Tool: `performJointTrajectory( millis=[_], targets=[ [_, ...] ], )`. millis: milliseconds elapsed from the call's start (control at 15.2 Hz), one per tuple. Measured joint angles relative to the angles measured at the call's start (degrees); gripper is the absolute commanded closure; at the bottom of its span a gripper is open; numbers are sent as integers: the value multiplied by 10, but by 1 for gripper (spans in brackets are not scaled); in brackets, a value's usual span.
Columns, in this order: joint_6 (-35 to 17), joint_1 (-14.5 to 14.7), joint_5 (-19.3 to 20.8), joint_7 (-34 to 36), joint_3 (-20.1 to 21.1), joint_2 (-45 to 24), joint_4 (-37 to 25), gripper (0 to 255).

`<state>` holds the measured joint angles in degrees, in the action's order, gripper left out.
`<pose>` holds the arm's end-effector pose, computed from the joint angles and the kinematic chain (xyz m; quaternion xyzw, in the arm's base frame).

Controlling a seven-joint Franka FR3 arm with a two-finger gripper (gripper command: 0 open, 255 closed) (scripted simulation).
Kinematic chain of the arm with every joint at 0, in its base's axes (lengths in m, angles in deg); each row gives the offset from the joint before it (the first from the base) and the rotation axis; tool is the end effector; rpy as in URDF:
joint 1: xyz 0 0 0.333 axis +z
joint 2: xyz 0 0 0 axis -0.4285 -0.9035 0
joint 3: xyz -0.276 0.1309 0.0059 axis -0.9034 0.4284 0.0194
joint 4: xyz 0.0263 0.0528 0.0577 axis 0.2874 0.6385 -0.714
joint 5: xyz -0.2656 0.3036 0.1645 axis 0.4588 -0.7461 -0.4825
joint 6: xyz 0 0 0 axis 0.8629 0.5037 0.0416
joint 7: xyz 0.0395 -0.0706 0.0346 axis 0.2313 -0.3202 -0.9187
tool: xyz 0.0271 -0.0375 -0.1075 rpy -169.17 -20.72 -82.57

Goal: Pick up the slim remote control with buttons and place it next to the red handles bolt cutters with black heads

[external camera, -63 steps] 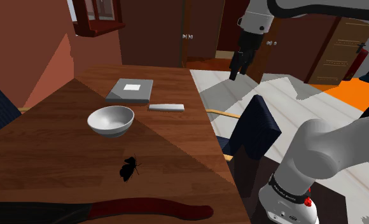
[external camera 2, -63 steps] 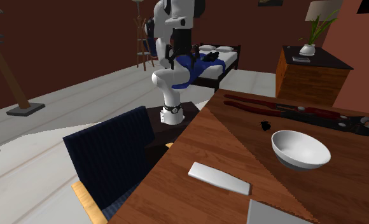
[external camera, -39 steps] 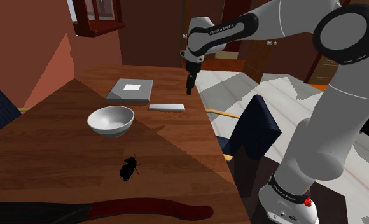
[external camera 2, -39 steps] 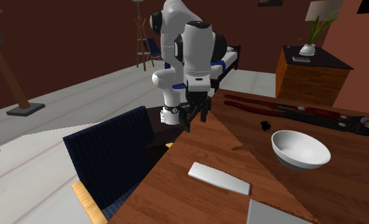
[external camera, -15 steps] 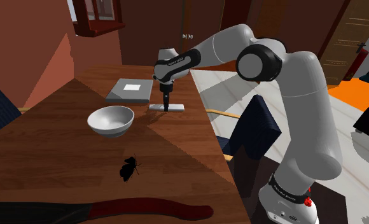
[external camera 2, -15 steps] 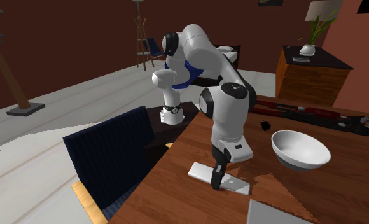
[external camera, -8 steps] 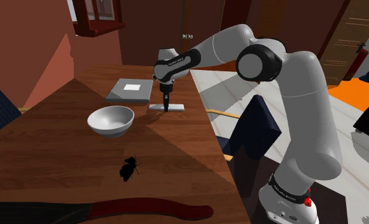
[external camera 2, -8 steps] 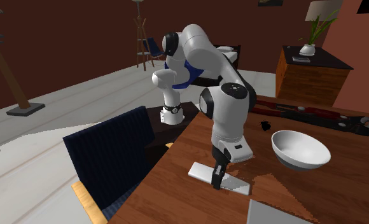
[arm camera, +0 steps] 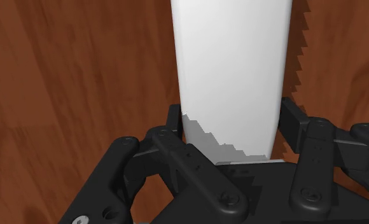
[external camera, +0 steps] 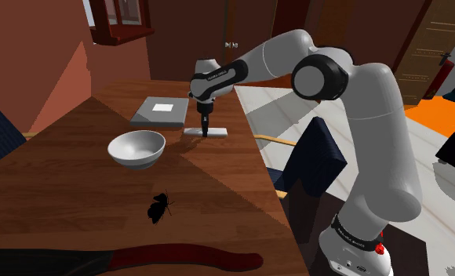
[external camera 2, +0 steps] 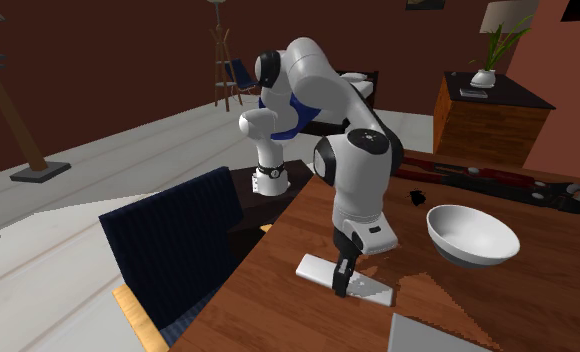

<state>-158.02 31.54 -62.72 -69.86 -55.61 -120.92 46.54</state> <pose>0.7291 -0.0287 0.2891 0.9258 0.3779 -0.0022 0.0050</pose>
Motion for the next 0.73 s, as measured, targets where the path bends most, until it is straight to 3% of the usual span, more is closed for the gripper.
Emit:
performJointTrajectory(
  millis=[726],
  targets=[
    [65,1,6,3,-3,30,-36,255]
  ],
)
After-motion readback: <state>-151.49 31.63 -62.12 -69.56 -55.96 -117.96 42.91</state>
